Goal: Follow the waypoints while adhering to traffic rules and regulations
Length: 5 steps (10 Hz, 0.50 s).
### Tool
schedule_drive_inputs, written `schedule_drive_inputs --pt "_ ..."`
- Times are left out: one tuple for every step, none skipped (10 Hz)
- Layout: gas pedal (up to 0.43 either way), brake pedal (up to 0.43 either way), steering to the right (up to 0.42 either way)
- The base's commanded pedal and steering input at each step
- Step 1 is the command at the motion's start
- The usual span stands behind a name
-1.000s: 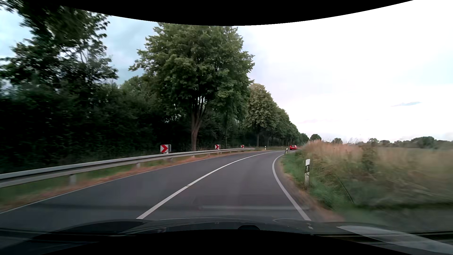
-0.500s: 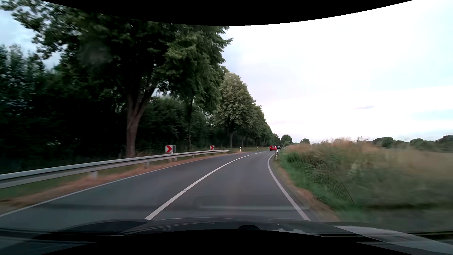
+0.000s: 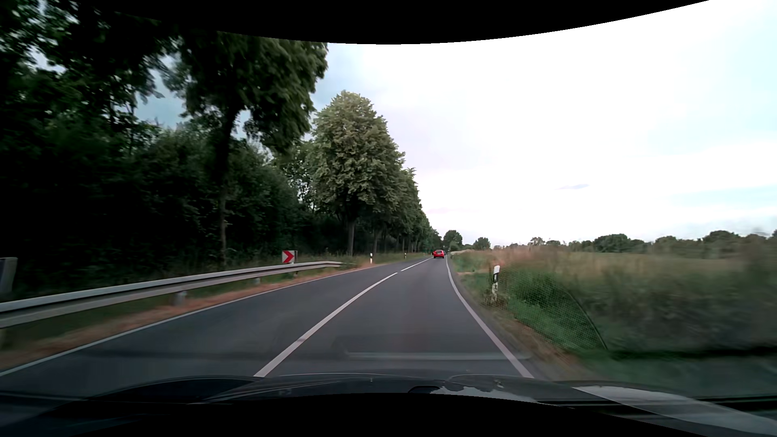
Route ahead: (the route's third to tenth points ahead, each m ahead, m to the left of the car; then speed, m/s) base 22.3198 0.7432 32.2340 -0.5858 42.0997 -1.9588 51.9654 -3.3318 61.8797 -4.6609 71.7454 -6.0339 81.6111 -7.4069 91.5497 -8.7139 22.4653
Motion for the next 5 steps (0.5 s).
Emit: schedule_drive_inputs --pt "0.5 0.0 0.049" --pt "0.488 0.0 0.044" --pt "0.469 0.0 0.044" --pt "0.441 0.0 0.035" --pt "0.409 0.0 0.024"
